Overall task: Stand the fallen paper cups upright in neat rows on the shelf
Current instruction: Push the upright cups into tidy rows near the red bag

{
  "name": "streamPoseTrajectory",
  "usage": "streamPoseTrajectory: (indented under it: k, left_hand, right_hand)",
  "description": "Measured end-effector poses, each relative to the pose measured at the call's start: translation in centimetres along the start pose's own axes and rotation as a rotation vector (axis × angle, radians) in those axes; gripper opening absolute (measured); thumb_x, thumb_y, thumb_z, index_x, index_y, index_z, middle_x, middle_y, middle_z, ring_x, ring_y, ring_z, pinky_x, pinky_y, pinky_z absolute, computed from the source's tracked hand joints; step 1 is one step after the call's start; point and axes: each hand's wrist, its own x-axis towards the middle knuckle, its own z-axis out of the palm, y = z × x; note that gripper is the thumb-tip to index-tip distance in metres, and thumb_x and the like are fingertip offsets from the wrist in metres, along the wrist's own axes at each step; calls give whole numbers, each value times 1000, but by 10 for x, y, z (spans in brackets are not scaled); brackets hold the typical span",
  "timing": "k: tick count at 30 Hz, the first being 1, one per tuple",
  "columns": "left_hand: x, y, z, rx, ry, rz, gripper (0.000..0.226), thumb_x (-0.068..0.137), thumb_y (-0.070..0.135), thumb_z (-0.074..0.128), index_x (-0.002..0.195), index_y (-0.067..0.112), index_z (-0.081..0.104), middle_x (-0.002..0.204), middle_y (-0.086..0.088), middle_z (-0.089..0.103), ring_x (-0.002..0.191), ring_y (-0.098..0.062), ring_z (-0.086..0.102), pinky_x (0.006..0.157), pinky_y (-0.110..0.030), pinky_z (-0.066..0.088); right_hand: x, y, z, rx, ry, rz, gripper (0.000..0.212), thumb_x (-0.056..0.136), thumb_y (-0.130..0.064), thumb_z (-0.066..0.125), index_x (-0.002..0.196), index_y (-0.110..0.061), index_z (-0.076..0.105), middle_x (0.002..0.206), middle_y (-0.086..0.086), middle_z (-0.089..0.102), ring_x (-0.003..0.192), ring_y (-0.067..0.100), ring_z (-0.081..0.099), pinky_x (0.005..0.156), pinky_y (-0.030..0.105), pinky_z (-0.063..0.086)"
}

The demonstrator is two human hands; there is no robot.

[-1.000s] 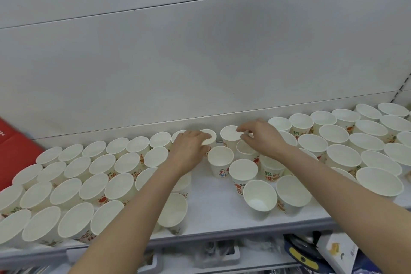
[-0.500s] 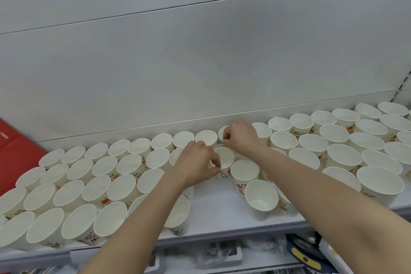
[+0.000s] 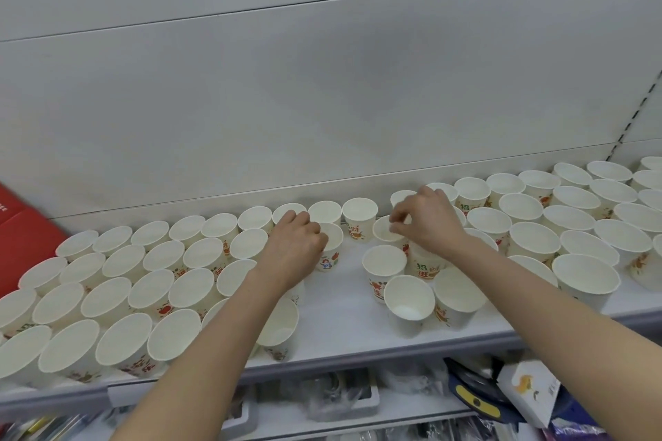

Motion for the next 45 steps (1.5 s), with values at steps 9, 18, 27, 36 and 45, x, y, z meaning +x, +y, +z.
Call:
streamPoseTrajectory:
  k: [9, 18, 27, 36, 45]
  left_hand:
    - [-3, 9, -3, -266, 52, -76, 23, 70, 26, 77, 93, 28, 72, 87, 7, 70, 85, -22, 58, 75, -33, 38]
    - [-3, 43, -11, -329, 52, 254, 6, 77, 34, 72, 80, 29, 72, 80, 11, 69, 85, -20, 53, 70, -33, 37]
    - [-37, 20, -35, -389, -162, 184, 29, 83, 24, 63, 109, 34, 69, 110, 14, 68, 104, -13, 49, 83, -28, 32]
    - [45, -20, -28, -544, -70, -417, 16, 82, 26, 64, 91, 32, 75, 92, 11, 73, 91, -13, 64, 68, -26, 45]
    - [78, -1, 13, -420, -144, -414, 17, 82, 29, 62, 90, 23, 76, 89, -2, 73, 86, -26, 64, 70, -29, 46]
  right_hand:
    - [-19, 0, -1, 81, -213, -44, 12, 79, -26, 68, 88, -31, 73, 89, -7, 68, 97, 13, 49, 78, 36, 48]
    - [-18, -5, 5, 42, -188, -41, 9, 80, -23, 69, 87, -26, 73, 85, -6, 67, 97, 12, 50, 71, 32, 46]
    - [-19, -19, 14, 52, -235, -236, 10, 80, -21, 69, 89, -26, 73, 93, -6, 68, 99, 15, 54, 78, 36, 47]
    - [38, -38, 7, 212, -79, 121, 11, 75, -34, 71, 77, -23, 73, 79, -5, 71, 81, 17, 63, 66, 28, 46]
    - [56, -39, 44, -42, -164, 147, 43, 76, -43, 69, 50, -19, 45, 60, 3, 51, 68, 26, 47, 65, 29, 26]
